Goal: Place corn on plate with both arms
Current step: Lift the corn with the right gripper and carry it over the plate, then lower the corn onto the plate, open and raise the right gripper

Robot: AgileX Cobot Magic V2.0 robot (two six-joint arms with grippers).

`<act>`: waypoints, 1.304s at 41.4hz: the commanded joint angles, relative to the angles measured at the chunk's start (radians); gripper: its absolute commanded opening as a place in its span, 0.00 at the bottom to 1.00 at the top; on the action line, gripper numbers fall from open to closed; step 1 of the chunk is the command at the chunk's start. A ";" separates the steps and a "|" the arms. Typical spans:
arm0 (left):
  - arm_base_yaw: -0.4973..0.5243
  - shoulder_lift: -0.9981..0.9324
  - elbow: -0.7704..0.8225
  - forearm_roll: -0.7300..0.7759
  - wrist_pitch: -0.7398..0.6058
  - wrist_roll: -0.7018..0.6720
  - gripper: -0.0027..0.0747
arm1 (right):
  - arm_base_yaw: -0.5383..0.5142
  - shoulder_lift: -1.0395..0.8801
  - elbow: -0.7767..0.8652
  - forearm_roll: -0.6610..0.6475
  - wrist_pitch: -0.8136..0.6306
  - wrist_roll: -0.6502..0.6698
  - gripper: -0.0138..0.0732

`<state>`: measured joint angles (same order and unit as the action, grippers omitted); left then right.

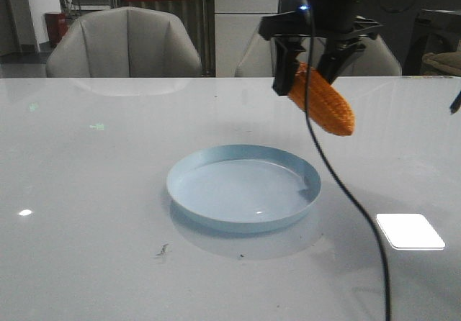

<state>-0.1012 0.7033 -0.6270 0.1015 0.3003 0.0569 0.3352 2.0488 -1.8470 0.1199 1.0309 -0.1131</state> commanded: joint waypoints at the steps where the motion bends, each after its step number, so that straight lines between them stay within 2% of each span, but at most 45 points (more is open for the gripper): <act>1: 0.003 -0.003 -0.030 -0.009 -0.089 -0.012 0.58 | 0.048 -0.041 -0.036 0.009 -0.035 -0.009 0.48; 6: 0.003 -0.003 -0.030 -0.009 -0.089 -0.012 0.58 | 0.094 -0.006 -0.036 0.010 -0.025 -0.009 0.48; 18: 0.003 -0.003 -0.030 -0.009 -0.089 -0.012 0.58 | 0.152 0.071 -0.036 0.010 0.001 -0.009 0.69; 26: 0.003 -0.003 -0.030 -0.009 -0.089 -0.012 0.58 | 0.153 0.098 -0.036 0.014 0.009 -0.009 0.75; 54: 0.003 -0.003 -0.030 -0.009 -0.089 -0.012 0.58 | 0.153 0.105 -0.036 0.058 -0.048 -0.009 0.75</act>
<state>-0.1012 0.7033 -0.6270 0.1015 0.3003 0.0553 0.4902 2.2218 -1.8493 0.1598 1.0102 -0.1154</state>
